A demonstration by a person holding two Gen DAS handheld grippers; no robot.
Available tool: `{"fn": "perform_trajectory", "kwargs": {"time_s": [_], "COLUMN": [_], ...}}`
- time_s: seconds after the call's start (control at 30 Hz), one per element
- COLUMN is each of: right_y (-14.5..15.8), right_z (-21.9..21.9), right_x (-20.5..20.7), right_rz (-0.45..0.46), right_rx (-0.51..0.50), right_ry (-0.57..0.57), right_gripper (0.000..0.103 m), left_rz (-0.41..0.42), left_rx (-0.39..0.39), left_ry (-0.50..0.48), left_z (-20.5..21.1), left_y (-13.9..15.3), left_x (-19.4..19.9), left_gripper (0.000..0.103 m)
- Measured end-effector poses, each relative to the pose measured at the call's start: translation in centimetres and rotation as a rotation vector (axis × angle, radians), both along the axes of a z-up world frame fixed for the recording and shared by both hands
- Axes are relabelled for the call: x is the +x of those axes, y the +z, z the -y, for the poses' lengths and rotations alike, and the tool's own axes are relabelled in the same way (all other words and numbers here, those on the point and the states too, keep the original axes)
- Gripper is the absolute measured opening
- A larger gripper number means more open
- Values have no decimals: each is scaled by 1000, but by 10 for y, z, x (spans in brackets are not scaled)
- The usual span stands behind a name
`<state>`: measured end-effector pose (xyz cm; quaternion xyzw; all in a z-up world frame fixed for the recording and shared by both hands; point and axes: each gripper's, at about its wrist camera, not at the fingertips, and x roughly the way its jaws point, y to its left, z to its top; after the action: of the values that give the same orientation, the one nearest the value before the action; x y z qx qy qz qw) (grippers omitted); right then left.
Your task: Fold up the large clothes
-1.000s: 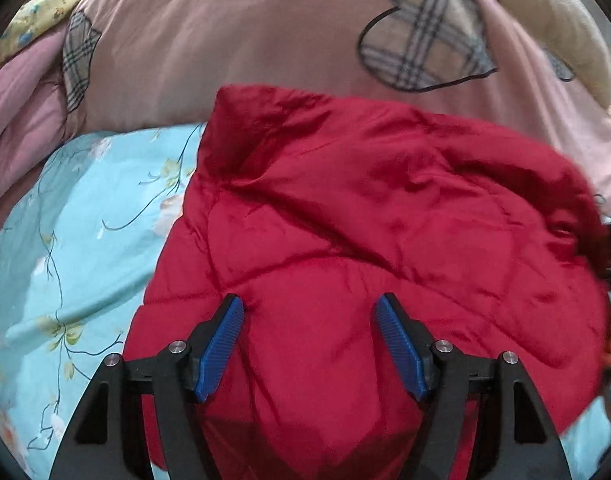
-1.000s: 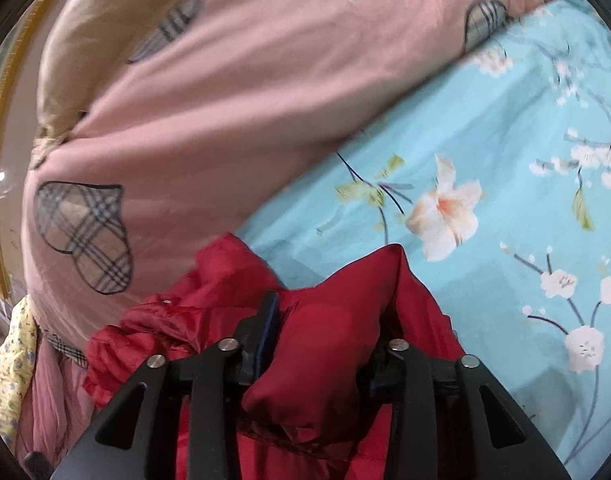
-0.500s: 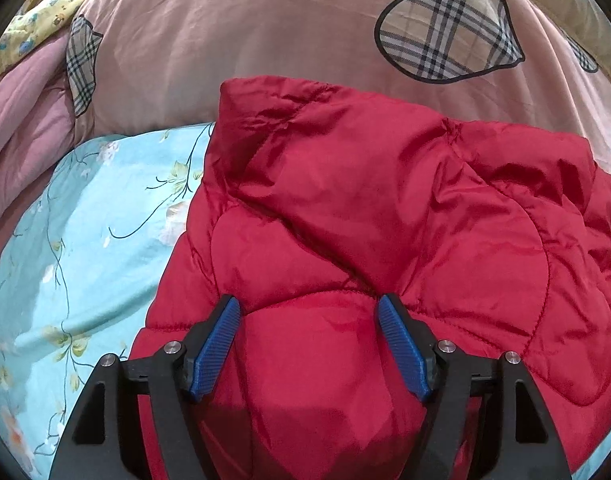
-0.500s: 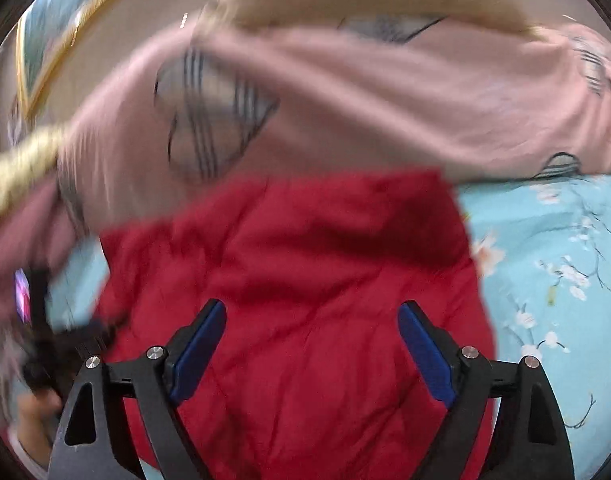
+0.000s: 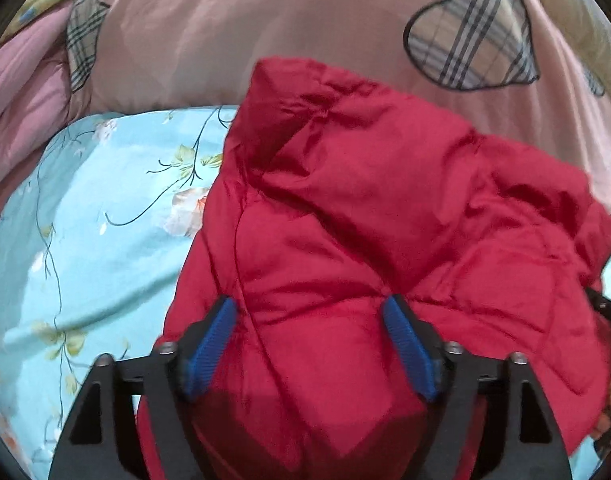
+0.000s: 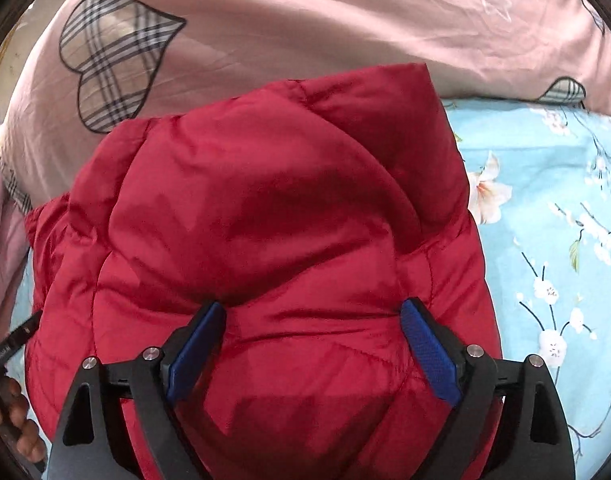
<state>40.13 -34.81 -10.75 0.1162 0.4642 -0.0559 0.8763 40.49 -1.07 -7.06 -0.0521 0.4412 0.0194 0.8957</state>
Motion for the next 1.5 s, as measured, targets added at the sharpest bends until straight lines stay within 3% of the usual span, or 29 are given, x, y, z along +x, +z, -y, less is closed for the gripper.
{"fn": "perform_trajectory", "kwargs": {"time_s": [0.13, 0.3, 0.47, 0.67, 1.0, 1.33, 1.43, 1.5], "right_y": [-1, 8, 30, 51, 53, 44, 39, 32], "right_z": [4, -11, -17, -10, 31, 49, 58, 67], "right_x": [2, -3, -28, -62, -103, -107, -107, -107], "right_rz": [-3, 13, 65, 88, 58, 51, 48, 44], "right_rx": [-1, -46, -33, -34, 61, 139, 203, 266], "right_ry": [-4, 11, 22, 62, 11, -36, -56, -71], "right_gripper": [94, 94, 93, 94, 94, 94, 94, 94], "left_rz": [-25, -3, 26, 57, -8, -34, -47, -65], "left_rx": [-51, -32, -131, -193, -328, -392, -455, -539], "left_ry": [28, 16, 10, 12, 52, 43, 27, 8], "left_z": [-6, -4, -24, -49, -101, -111, -115, -120], "left_y": [-6, 1, 18, 32, 13, -3, -9, -17], "left_x": [13, 6, -14, -41, -49, -42, -39, -35], "left_gripper": [85, 84, 80, 80, 81, 82, 82, 82]}}
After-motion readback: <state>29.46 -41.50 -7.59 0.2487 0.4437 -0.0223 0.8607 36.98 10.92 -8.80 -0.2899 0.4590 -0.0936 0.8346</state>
